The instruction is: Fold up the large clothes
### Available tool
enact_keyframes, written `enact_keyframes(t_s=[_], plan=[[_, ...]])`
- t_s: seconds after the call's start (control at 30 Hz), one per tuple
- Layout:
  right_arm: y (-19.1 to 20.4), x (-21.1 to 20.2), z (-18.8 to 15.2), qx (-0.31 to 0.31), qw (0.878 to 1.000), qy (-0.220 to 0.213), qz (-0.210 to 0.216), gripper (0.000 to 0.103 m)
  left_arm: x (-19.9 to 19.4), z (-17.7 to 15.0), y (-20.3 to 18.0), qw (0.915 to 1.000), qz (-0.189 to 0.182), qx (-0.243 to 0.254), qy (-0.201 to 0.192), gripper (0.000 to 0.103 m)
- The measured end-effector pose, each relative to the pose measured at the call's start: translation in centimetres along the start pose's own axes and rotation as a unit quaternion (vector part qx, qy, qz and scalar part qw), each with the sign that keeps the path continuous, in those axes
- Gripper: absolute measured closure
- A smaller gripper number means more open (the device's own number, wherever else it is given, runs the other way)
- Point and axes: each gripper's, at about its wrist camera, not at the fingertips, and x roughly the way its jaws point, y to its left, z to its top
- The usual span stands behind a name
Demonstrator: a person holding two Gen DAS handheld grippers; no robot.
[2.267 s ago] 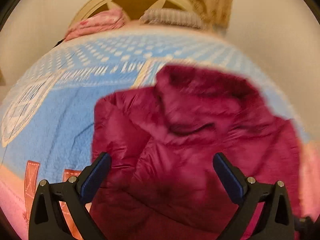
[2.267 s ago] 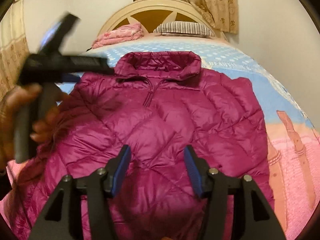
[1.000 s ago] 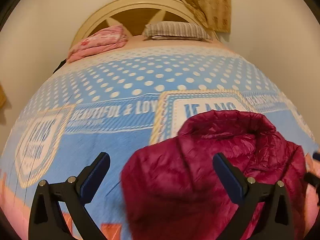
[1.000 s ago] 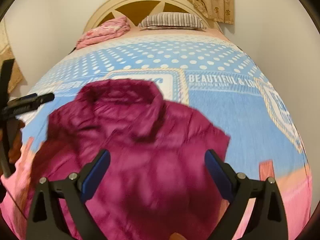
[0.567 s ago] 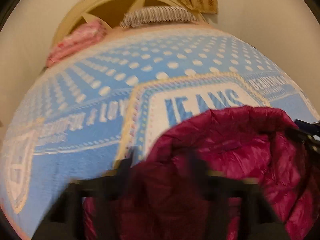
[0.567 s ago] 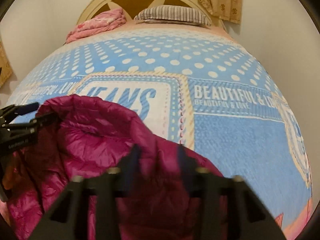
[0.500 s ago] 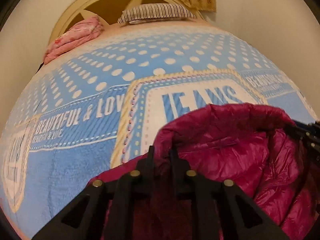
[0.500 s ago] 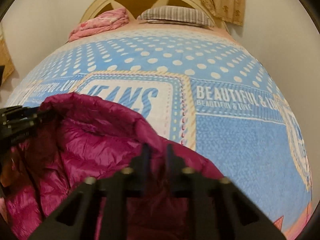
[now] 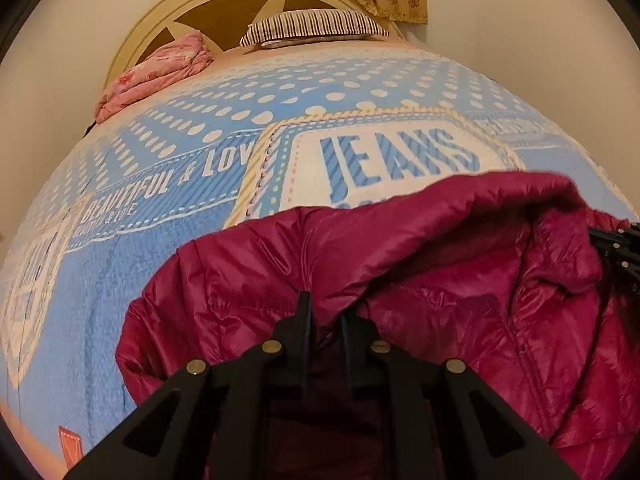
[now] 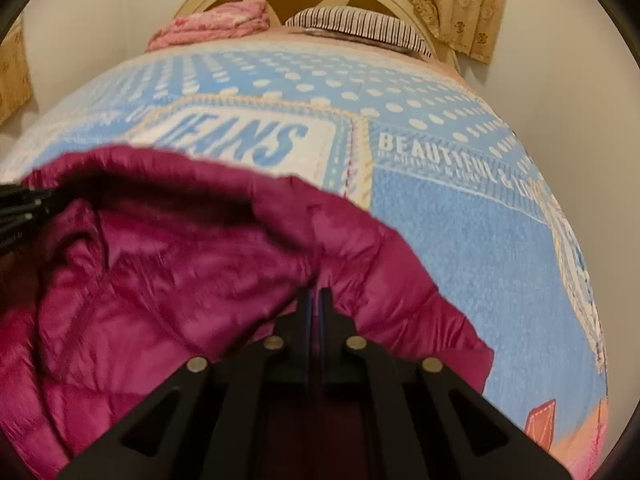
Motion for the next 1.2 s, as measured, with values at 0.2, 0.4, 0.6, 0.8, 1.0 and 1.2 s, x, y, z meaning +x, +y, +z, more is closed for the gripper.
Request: enact_keyframes(t_s=[0.2, 0.4, 0.6, 0.8, 1.0, 1.2], plan=[[-1.5, -2.7, 0.3, 0.015, 0.999, -0.037, 0.013, 0.073, 0.5, -0.2, 0.3, 1.0, 0.004, -0.003, 0.001, 0.091], [-2.5, -3.8, 4.9, 0.071, 0.994, -0.071, 0.038, 0.034, 0.9, -0.2, 0.5, 1.0, 0.002, -0.008, 0.0, 0.091], [-0.1, 1.5, 9.6, 0.11, 0.99, -0.018, 0.084, 0.047, 0.2, -0.5, 0.3, 0.9998, 0.007, -0.002, -0.018, 0.09], [3.0, 3.9, 6.8, 0.054, 0.996, 0.017, 0.074, 0.048, -5.4, 0.1, 0.9, 0.9959, -0.009, -0.013, -0.089, 0.037], [2.6, 4.1, 5.1, 0.058, 0.996, 0.013, 0.071, 0.048, -6.8, 3.9, 1.1, 0.9886, -0.005, -0.066, -0.135, 0.013], [2.6, 4.1, 4.5, 0.057, 0.996, 0.003, 0.066, 0.048, 0.5, 4.9, -1.1, 0.9967, 0.034, -0.061, -0.041, 0.013]])
